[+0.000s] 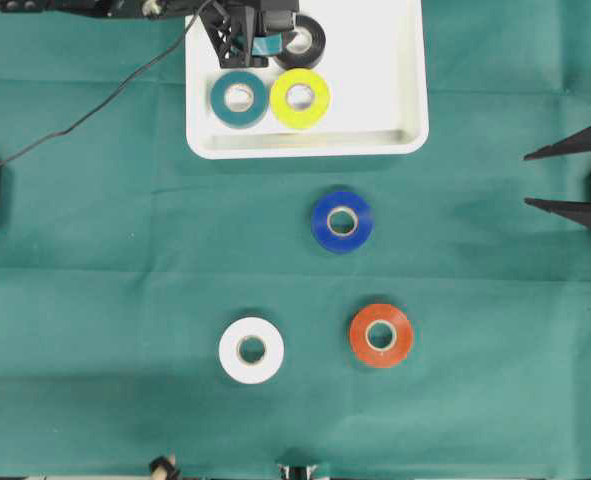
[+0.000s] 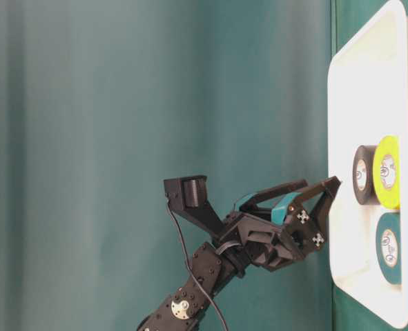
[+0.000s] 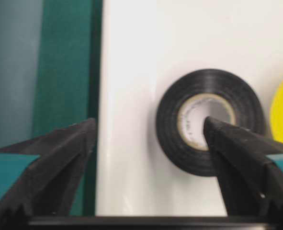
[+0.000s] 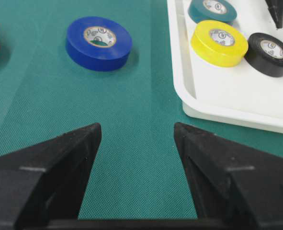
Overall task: Put the tape into the white case with the left arm.
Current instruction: 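Release the black roll and withdraw the left gripper, then move the left gripper to the blue roll and grip its core, then lift the blue roll and carry it into the tray's right side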
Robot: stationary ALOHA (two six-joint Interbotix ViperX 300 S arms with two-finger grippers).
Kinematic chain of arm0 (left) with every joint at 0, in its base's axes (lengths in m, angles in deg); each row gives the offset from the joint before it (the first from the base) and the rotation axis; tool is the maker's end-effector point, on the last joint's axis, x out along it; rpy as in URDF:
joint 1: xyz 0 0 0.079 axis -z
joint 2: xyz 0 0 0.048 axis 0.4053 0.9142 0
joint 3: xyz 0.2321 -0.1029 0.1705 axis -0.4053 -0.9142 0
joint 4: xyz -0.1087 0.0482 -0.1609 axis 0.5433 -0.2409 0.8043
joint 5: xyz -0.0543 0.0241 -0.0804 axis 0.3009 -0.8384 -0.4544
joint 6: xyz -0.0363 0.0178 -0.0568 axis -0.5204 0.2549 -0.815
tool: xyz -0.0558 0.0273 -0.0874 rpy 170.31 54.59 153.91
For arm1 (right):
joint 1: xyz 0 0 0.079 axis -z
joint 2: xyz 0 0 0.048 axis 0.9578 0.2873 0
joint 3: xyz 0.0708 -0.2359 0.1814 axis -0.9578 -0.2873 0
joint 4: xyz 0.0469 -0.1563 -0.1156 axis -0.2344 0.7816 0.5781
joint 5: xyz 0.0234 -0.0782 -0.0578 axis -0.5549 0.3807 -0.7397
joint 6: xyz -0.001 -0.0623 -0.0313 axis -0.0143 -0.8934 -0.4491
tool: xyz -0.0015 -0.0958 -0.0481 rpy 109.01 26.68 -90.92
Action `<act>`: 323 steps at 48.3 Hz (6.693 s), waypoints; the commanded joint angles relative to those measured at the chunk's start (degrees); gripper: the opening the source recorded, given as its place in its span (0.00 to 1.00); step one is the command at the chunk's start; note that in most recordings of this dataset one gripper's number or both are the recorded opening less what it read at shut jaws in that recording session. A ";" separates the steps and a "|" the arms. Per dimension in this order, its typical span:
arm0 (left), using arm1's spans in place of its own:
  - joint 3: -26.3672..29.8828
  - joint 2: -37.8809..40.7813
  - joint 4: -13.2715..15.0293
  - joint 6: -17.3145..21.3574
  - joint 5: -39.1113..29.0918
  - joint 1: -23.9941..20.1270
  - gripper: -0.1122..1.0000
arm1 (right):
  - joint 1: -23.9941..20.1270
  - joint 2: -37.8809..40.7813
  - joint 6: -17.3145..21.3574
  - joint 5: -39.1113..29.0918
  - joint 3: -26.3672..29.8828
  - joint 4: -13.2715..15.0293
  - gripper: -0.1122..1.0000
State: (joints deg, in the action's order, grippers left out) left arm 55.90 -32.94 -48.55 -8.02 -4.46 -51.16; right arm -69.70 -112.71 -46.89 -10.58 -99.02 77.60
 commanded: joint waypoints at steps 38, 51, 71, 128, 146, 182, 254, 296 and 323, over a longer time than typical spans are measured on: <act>-17.75 -19.34 0.18 -9.05 0.53 14.68 0.96 | 0.09 0.35 0.09 0.53 0.62 0.00 0.99; -21.36 -22.41 0.18 -17.49 0.62 20.39 0.96 | 0.00 0.26 0.09 0.53 0.62 0.00 0.99; -25.49 -26.28 0.18 -26.63 0.62 27.16 0.96 | 0.09 0.26 0.09 0.53 0.62 0.00 0.99; -11.07 -10.28 0.18 -27.42 5.80 30.23 0.96 | 0.00 0.26 0.09 0.53 0.62 0.09 0.99; -5.89 -4.75 0.26 -32.87 5.62 31.03 0.96 | 0.00 0.26 0.09 0.53 0.62 0.00 0.99; 3.25 5.54 0.26 -34.98 4.31 32.34 0.96 | 0.09 0.26 0.09 0.53 0.62 0.00 0.99; 6.42 3.34 0.00 -34.45 -3.96 32.17 0.33 | 0.00 0.26 0.09 0.53 0.62 0.00 0.99; 8.88 -0.18 -0.09 -21.36 -6.86 23.82 0.33 | 0.09 0.26 0.09 0.53 0.62 0.00 0.99; 15.47 6.94 -0.09 -12.74 -6.24 17.23 0.33 | 0.09 0.18 0.09 0.53 0.62 0.00 0.99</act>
State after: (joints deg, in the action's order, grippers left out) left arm 69.17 -25.30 -48.55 -20.85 -11.49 -33.23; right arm -69.70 -112.80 -46.89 -10.50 -99.02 77.60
